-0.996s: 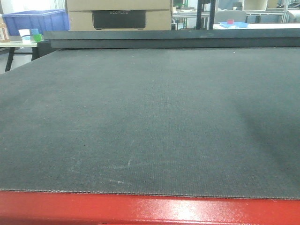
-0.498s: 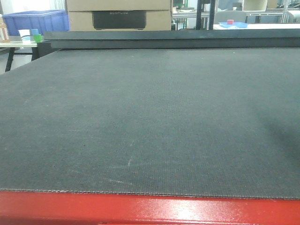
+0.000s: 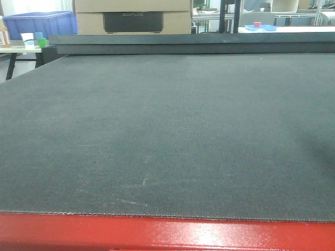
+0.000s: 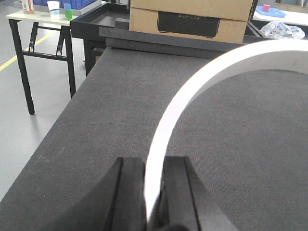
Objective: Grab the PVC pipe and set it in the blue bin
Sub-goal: 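Hold both lifted clamps raised above the table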
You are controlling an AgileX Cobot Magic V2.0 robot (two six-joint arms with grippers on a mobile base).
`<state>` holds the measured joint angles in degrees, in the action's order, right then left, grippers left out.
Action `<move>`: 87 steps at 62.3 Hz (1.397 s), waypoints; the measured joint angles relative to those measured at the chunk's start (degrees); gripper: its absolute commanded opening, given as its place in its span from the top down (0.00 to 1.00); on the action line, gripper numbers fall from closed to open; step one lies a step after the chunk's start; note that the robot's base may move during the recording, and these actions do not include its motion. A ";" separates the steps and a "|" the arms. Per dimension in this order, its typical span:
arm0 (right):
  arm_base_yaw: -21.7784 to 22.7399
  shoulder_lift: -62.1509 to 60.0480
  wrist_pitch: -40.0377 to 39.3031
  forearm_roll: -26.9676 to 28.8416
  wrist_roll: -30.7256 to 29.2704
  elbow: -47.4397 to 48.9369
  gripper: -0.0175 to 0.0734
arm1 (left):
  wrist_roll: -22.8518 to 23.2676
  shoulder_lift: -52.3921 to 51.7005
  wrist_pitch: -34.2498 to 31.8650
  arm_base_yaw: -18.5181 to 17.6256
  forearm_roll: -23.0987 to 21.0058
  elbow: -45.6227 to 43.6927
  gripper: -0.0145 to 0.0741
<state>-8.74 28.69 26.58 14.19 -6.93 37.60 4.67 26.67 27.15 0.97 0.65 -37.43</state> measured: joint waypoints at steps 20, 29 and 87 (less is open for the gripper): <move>0.00 0.00 0.00 -0.11 0.14 0.00 0.98 | 0.00 0.00 3.48 0.00 0.00 0.00 0.96; 0.00 0.00 0.00 -0.11 0.14 0.00 0.98 | 0.00 0.00 5.57 0.00 0.00 0.09 0.96; 0.00 0.00 0.00 -0.09 0.07 0.00 0.98 | 0.00 0.00 5.86 0.00 0.00 0.09 0.96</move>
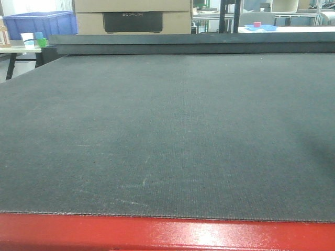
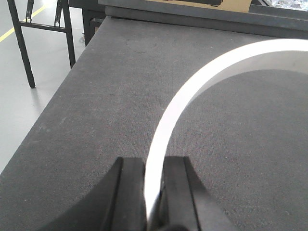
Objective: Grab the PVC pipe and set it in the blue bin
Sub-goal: 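Hold both lifted clamps raised above the table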
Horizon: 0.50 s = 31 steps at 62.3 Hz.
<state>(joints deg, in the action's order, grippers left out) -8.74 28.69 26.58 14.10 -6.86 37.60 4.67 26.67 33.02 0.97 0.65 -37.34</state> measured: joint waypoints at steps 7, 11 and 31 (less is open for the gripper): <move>0.00 0.00 -1.05 1.10 0.00 0.00 0.98 | 0.00 0.00 0.00 0.00 0.00 0.00 0.96; 0.00 0.00 -3.14 1.24 0.00 0.00 0.98 | 0.00 0.00 0.00 0.00 0.00 0.00 0.96; 0.00 0.00 -6.03 1.66 0.00 0.00 0.98 | 0.00 0.00 0.04 0.00 0.00 0.00 0.96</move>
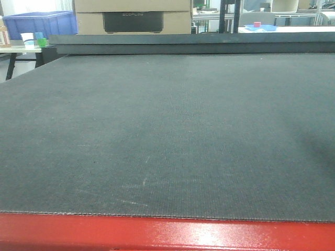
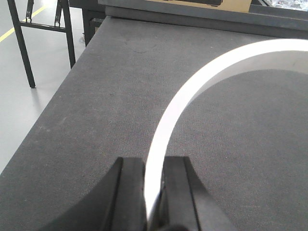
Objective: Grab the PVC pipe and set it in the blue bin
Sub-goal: 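Hold both lifted clamps raised above the table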
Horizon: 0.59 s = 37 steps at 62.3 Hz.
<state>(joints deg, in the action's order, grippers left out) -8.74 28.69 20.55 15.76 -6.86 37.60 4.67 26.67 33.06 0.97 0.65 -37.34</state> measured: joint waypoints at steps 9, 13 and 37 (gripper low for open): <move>0.00 0.00 0.00 0.11 0.00 0.00 0.98 | 0.00 0.00 0.00 0.00 0.00 0.00 0.96; 0.00 0.00 -0.10 0.10 0.00 0.00 0.98 | 0.00 0.00 0.00 0.00 0.00 0.00 0.96; 0.00 0.00 -0.13 0.10 0.00 0.00 0.98 | 0.00 0.00 0.00 0.00 0.00 0.00 0.96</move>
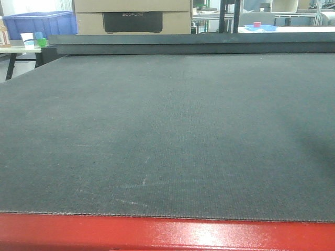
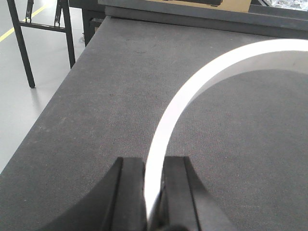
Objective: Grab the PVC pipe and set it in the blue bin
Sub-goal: 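Hold both lifted clamps raised above the table, then drive the base away from the table toward the blue bin shelves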
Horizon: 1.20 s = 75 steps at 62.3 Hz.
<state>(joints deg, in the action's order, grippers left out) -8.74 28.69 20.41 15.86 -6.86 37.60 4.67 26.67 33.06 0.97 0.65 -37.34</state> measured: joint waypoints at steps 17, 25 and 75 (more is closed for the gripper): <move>0.00 0.00 0.00 0.00 0.00 0.00 0.98 | 0.00 0.00 0.00 0.00 0.00 0.00 0.96; 0.00 0.00 0.00 0.00 0.00 0.00 0.98 | 0.00 0.00 0.00 0.00 0.00 0.00 0.96; 0.00 0.00 -0.10 0.00 0.00 0.00 0.98 | 0.00 0.00 0.00 0.00 0.00 0.00 0.96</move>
<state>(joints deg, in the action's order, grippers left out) -8.74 28.69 20.32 15.86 -6.86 37.60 4.67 26.67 33.06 0.97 0.65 -37.34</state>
